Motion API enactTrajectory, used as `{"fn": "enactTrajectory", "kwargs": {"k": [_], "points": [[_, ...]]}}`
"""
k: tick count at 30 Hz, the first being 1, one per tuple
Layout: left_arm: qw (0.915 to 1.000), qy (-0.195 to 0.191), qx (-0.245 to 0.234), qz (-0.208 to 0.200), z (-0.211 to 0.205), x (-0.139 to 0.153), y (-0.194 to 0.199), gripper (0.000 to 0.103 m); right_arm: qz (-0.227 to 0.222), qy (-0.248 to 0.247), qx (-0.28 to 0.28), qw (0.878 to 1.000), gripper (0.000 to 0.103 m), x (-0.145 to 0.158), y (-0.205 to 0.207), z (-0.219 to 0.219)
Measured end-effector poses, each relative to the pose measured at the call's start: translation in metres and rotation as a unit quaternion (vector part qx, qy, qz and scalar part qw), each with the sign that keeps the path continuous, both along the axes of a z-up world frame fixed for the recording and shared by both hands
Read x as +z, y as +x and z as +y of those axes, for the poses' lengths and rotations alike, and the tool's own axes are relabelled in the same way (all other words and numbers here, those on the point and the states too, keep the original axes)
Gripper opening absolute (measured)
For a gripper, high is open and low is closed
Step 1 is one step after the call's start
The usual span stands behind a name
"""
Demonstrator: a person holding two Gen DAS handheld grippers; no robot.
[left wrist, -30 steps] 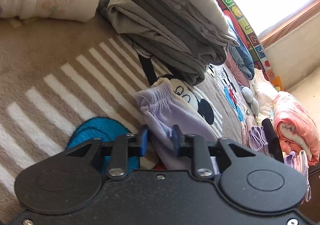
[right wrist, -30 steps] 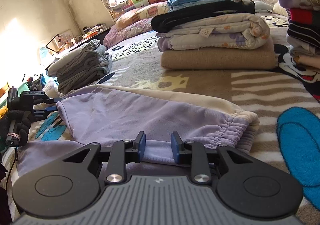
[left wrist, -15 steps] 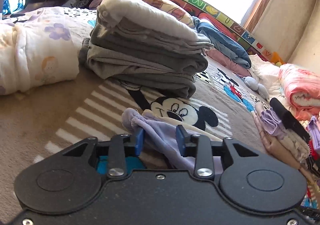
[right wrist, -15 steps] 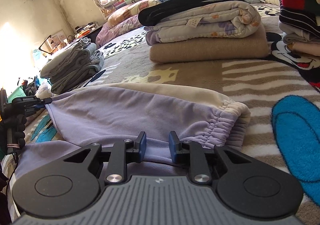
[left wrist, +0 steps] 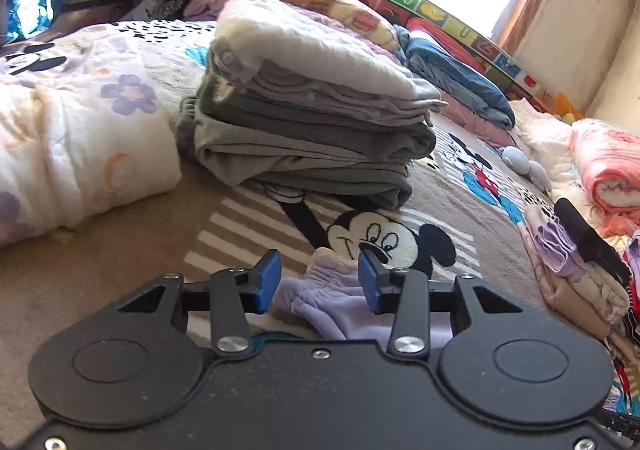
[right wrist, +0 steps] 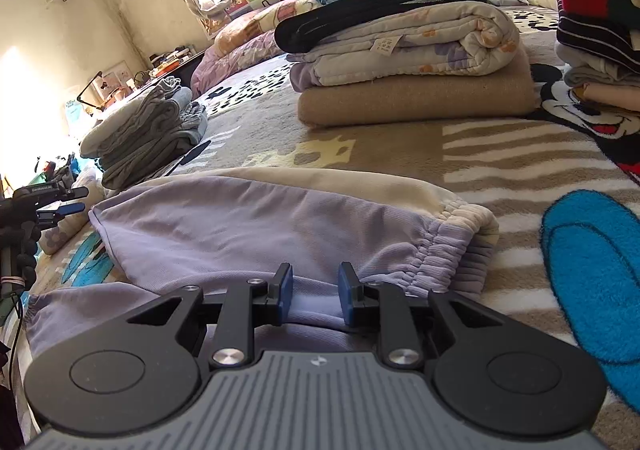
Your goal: Fold clothes
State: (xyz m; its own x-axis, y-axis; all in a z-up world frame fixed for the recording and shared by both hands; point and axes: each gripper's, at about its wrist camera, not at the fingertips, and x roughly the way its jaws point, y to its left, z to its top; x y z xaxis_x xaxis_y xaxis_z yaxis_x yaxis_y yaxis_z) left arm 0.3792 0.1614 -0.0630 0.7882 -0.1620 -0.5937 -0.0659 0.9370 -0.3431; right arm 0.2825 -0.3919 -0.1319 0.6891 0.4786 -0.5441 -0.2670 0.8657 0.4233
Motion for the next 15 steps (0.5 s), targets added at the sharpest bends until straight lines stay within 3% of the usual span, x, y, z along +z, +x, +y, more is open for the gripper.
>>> {"fn": "enactTrajectory", "kwargs": {"k": [3,6,9,10,11,13,15], "points": [[0.9968,0.033,-0.060,0.042,-0.002,-0.003,0.033,0.040,0.001,0.010,0.000,1.000,0.026,-0.002,0.002,-0.002],[0.9884,0.055,-0.108,0.091,-0.008,-0.012,0.059,0.040,0.003,0.018,0.001,1.000,0.026,-0.004,0.004,-0.005],[0.9815,0.077,-0.140,0.104,-0.018,-0.022,0.068,0.029,0.004,0.022,0.001,1.000,0.026,-0.004,0.004,-0.005],[0.9798,0.099,-0.144,0.098,-0.023,-0.022,0.067,0.020,0.004,0.023,0.001,1.000,0.026,-0.004,0.004,-0.005],[0.9803,0.109,-0.144,0.080,-0.025,-0.018,0.062,0.019,0.004,0.024,0.002,1.000,0.026,-0.004,0.004,-0.006],[0.9881,0.083,-0.129,0.011,-0.018,-0.003,0.048,0.019,0.005,0.026,0.002,1.000,0.026,-0.004,0.004,-0.006],[0.9904,0.062,-0.102,-0.069,-0.009,0.001,0.035,0.019,0.005,0.029,0.003,1.000,0.026,-0.004,0.004,-0.007]]}}
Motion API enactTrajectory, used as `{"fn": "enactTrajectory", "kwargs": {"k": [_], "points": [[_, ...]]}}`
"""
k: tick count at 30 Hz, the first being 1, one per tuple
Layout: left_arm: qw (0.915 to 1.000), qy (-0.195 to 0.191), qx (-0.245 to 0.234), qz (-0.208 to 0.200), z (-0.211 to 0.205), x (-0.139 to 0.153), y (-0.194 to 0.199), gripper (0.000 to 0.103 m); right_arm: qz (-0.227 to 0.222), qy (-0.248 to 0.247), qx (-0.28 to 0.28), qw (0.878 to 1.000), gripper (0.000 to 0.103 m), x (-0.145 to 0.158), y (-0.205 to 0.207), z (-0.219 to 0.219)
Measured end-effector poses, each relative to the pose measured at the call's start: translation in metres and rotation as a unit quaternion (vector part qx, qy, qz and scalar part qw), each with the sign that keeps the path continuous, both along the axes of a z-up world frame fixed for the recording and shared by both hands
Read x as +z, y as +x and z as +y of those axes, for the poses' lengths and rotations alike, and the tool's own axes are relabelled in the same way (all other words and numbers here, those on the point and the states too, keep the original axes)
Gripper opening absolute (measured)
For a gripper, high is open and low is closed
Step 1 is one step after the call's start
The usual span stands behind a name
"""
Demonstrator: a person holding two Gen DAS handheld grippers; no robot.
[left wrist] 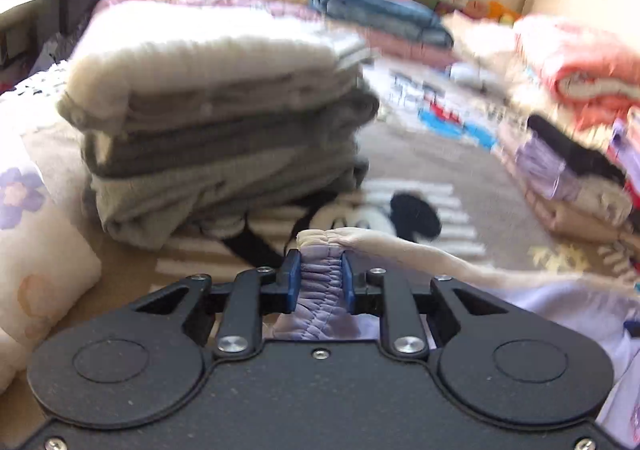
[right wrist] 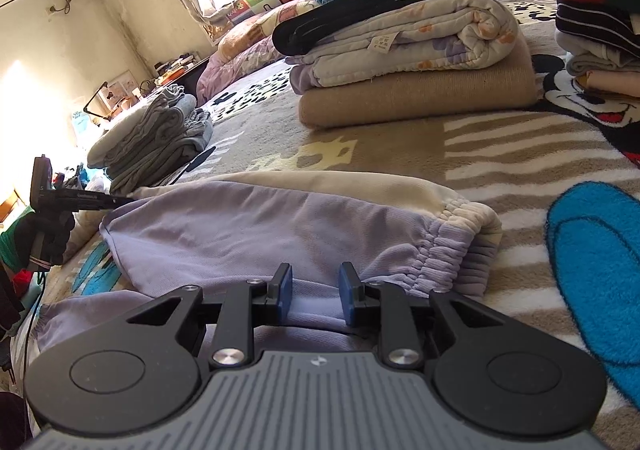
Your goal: Fold clothes
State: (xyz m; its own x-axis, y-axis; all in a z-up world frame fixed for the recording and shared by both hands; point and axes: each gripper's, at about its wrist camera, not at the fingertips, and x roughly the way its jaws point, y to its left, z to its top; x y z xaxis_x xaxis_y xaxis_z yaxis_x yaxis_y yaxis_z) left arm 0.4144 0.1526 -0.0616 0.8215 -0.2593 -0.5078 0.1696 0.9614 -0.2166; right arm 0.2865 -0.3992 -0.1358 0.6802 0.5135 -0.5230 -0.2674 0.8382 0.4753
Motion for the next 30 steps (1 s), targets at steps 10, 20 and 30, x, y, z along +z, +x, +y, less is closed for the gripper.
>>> {"fn": "enactTrajectory", "kwargs": {"k": [10,20,30], "points": [[0.9998,0.005,0.019,-0.003,-0.004,-0.022,0.020,0.021,0.002,0.000,0.007,1.000,0.026,0.000,0.001,0.000],[0.9919,0.126,0.019,0.001,-0.041,-0.006,-0.013,0.031,0.003,-0.001,0.007,1.000,0.027,0.000,0.001,0.000],[0.9862,0.161,-0.017,0.032,-0.083,-0.019,-0.037,0.037,0.006,0.006,0.008,1.000,0.028,0.001,0.001,-0.002]]}}
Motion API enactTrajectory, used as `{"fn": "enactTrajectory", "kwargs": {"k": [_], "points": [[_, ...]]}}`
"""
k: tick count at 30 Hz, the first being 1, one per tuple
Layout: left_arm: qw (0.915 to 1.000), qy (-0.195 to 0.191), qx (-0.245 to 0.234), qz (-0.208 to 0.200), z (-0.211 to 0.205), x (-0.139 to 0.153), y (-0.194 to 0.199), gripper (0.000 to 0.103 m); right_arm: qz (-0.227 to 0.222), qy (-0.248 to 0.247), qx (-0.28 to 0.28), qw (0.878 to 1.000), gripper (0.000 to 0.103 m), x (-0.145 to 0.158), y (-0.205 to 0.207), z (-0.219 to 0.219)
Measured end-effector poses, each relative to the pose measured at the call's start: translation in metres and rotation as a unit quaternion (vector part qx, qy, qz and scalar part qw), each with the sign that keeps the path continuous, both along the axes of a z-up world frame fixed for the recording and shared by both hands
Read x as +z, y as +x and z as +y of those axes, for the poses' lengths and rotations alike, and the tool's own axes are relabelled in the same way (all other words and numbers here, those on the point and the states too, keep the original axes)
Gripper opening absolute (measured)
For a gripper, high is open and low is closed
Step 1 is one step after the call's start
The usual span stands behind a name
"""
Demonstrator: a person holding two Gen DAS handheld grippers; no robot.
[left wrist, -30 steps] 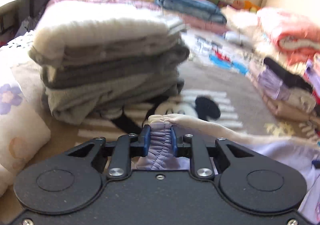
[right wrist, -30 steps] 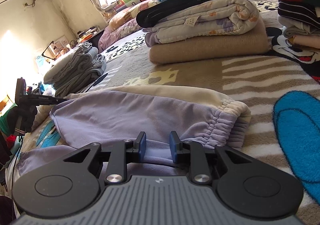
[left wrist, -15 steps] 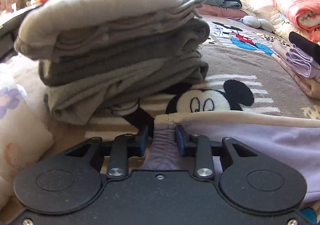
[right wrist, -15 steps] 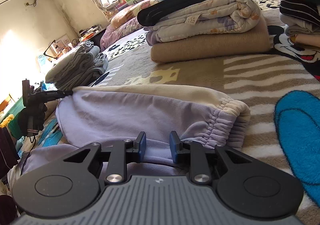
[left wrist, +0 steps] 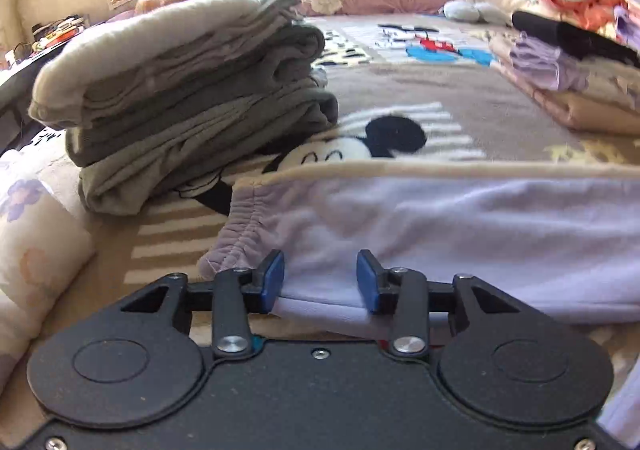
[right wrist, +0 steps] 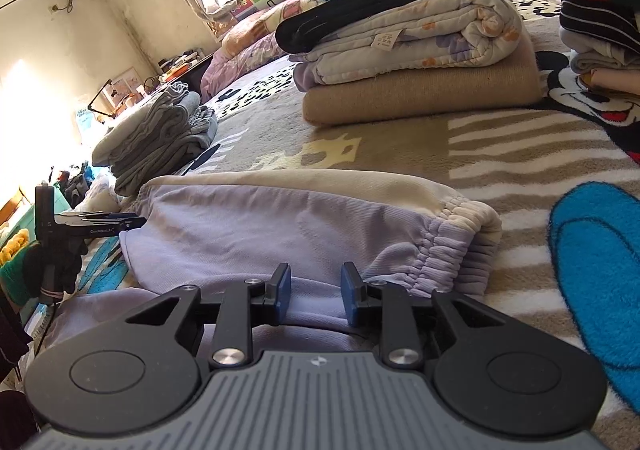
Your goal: Fold clothes
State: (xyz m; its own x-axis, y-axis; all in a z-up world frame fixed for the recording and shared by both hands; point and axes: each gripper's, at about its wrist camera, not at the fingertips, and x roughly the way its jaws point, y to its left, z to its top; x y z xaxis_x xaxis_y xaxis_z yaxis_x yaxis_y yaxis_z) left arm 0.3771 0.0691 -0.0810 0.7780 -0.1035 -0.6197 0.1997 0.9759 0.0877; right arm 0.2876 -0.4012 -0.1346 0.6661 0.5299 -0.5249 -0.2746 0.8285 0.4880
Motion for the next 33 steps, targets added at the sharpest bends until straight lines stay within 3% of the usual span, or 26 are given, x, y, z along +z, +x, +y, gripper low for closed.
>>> {"fn": "enactTrajectory", "kwargs": {"k": [3,5,6,8,10,14,18,20,23,25,27,30,33], "points": [[0.9988,-0.041,-0.001,-0.027,-0.008,0.019,-0.024,0.037,0.001,0.004,0.001,1.000,0.028,0.000,0.000,-0.002],[0.9968,-0.076,-0.020,-0.014,-0.017,0.014,-0.028,0.039,0.001,0.003,0.003,1.000,0.029,0.000,0.000,-0.002],[0.9980,-0.062,-0.015,0.002,-0.022,0.006,-0.023,0.041,0.001,0.004,0.004,1.000,0.029,0.000,0.000,-0.002],[0.9991,-0.026,0.020,0.025,-0.024,-0.008,-0.015,0.031,0.001,0.005,0.004,1.000,0.029,0.000,0.000,-0.002],[0.9954,-0.082,0.050,0.009,-0.004,0.001,-0.021,0.031,0.001,0.008,0.003,1.000,0.029,0.000,0.000,-0.003],[0.9766,-0.192,0.096,-0.003,0.025,0.014,-0.050,0.031,0.001,0.009,0.003,1.000,0.029,0.000,0.000,-0.004],[0.9443,-0.303,0.123,0.039,0.041,-0.003,-0.048,0.031,-0.005,-0.007,0.002,1.000,0.030,0.005,-0.004,-0.001],[0.9298,-0.337,0.138,0.052,0.045,-0.006,-0.042,0.031,-0.024,-0.022,-0.006,0.999,0.034,0.019,-0.016,0.001],[0.9218,-0.355,0.147,0.052,0.051,-0.004,-0.039,0.031,-0.072,-0.062,-0.013,0.995,0.038,0.051,-0.040,0.014],[0.9142,-0.370,0.158,0.049,0.060,-0.004,-0.039,0.031,-0.120,-0.095,0.013,0.988,0.038,0.079,-0.054,0.047],[0.8994,-0.398,0.172,0.053,0.071,-0.009,-0.037,0.031,-0.156,-0.122,0.064,0.978,0.037,0.094,-0.055,0.099],[0.8788,-0.431,0.197,0.058,0.086,-0.017,-0.034,0.031,-0.170,-0.189,0.146,0.956,0.034,0.089,-0.040,0.189],[0.8737,-0.439,0.201,0.062,0.090,-0.016,-0.027,0.031,-0.173,-0.268,0.196,0.927,0.033,0.071,-0.020,0.266]]}}
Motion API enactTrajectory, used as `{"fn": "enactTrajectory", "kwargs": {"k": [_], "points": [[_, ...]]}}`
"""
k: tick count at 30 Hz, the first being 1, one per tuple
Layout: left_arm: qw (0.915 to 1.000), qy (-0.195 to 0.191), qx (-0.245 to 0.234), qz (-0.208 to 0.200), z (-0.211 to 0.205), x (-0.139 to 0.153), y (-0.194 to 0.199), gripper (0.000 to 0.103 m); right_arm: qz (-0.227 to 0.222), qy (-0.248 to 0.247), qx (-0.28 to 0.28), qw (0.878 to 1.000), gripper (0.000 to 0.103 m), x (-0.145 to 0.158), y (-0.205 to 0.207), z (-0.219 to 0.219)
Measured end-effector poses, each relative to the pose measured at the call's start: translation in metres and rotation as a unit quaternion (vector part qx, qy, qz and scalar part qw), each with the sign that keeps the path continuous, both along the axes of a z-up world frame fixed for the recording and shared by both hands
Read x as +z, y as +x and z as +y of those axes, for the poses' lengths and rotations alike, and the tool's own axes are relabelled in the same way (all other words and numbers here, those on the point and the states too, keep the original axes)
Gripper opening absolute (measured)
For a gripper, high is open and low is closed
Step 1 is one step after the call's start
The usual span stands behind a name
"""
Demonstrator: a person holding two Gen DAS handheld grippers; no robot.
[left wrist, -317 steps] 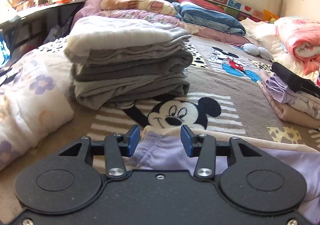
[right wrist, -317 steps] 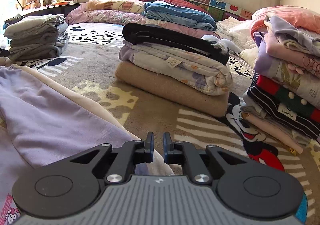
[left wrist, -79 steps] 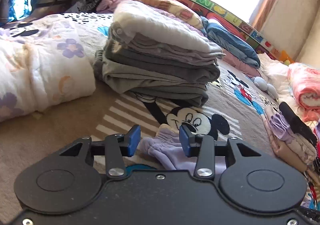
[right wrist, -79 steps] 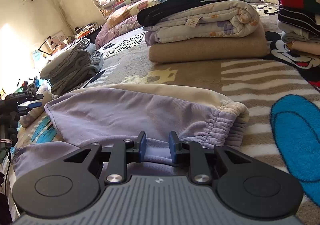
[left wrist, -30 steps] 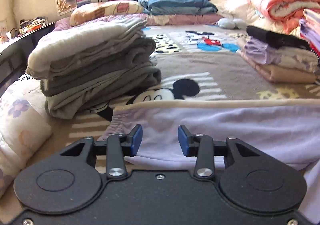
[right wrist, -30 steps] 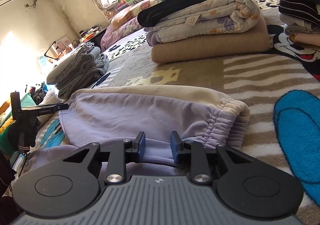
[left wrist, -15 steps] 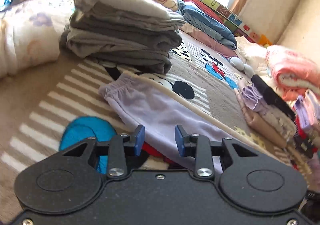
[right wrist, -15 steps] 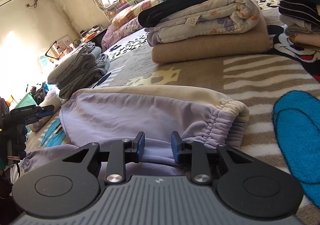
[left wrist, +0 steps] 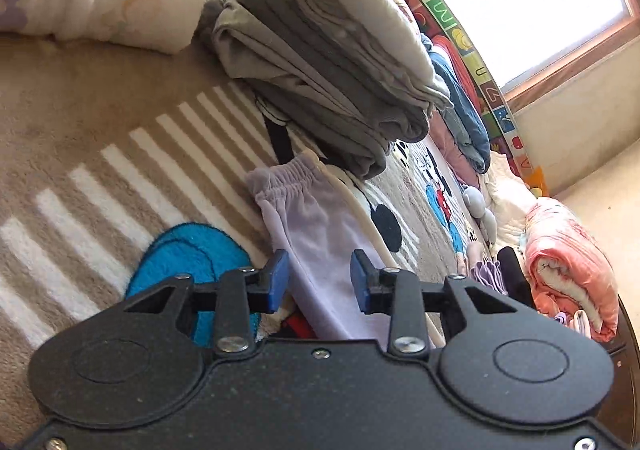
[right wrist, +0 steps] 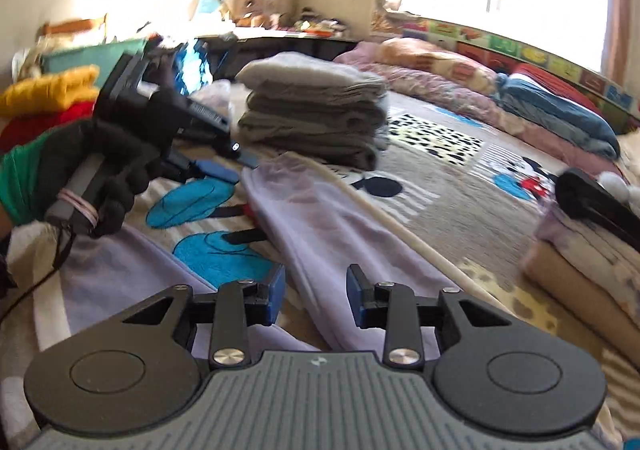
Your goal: Fold clothes
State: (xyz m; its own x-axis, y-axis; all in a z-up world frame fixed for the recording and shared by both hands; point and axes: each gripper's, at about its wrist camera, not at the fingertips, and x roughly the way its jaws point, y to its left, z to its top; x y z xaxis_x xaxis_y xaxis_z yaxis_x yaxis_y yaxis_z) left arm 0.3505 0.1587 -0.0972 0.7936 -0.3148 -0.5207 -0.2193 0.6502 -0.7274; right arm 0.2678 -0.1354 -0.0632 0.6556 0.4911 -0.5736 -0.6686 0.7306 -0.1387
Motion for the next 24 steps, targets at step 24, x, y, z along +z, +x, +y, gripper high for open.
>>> {"fn": "enactTrajectory", "kwargs": {"k": [24], "points": [[0.9991,-0.019,0.015,-0.036,0.032,-0.022,0.009,0.003,-0.058,-0.209,0.091,0.972,0.021,-0.042,-0.001,0.110]]}}
